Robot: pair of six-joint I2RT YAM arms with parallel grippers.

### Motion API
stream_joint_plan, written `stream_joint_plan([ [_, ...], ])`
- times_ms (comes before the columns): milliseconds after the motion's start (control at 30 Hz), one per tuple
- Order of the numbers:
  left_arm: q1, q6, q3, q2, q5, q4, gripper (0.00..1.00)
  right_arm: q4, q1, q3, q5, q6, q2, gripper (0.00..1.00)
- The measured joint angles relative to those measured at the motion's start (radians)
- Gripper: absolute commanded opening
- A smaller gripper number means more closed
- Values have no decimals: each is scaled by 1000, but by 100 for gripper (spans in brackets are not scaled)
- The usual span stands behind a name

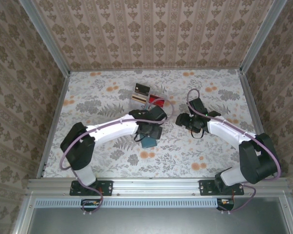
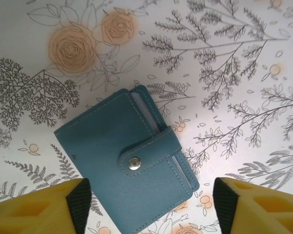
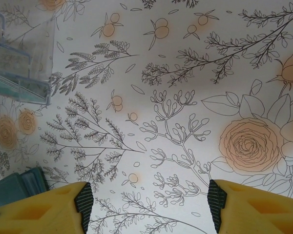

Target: Take the credit cards out of the card holder

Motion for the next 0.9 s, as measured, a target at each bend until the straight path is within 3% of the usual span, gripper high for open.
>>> stream_joint_plan([
  [167,147,-32,-143,-137,89,73,92,-18,73,48,3,-19,84,65],
  [200,182,-39,-175,-159,106,84,100,-24,102,69,4,-27,109,64],
  [367,299,-77,-303,-217,208,142,100,-39,249,192,3,-54,229,64],
  [567,380,-121,-393,-253,293,194,100,-100,389,343,10,-94,356,62],
  [900,510,-222,-536,-358,355,260,96,-251,492,519,86,-157,493,57],
])
